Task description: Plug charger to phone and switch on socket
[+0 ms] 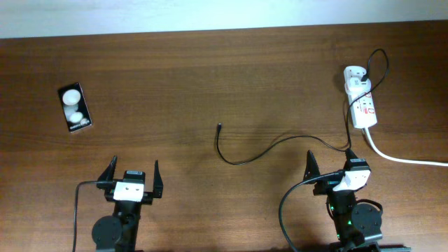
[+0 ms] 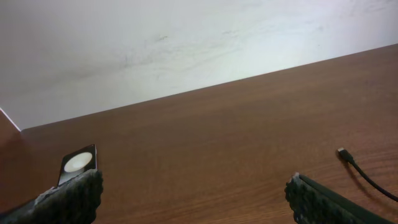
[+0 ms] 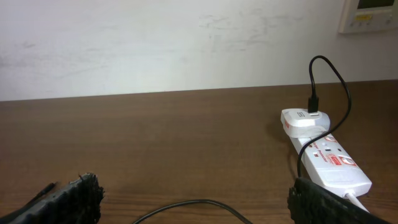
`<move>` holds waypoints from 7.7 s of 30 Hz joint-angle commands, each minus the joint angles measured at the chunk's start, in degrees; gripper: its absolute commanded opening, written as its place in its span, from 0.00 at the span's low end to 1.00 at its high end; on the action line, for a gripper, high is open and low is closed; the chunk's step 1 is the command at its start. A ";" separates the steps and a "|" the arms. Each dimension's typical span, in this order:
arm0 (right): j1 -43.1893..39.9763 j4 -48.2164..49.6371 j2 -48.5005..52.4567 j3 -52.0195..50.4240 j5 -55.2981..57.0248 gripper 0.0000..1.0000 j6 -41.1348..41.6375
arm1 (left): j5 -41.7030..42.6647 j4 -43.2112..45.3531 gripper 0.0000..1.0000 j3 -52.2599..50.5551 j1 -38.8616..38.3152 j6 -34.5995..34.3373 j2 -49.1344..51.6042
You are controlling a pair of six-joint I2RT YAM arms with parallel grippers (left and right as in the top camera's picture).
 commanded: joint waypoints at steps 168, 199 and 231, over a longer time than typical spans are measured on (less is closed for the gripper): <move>-0.48 -0.26 -0.59 -0.42 0.50 0.99 0.02 | 1.03 -34.34 0.73 104.13 24.39 -8.76 138.16; -0.48 -0.26 -0.59 -0.42 0.50 0.99 0.02 | 1.22 -49.57 0.66 104.13 -3.91 -16.06 138.20; -0.48 -0.26 -0.59 -0.42 0.50 0.99 0.02 | 0.44 -57.00 0.85 99.91 -11.02 -17.25 138.20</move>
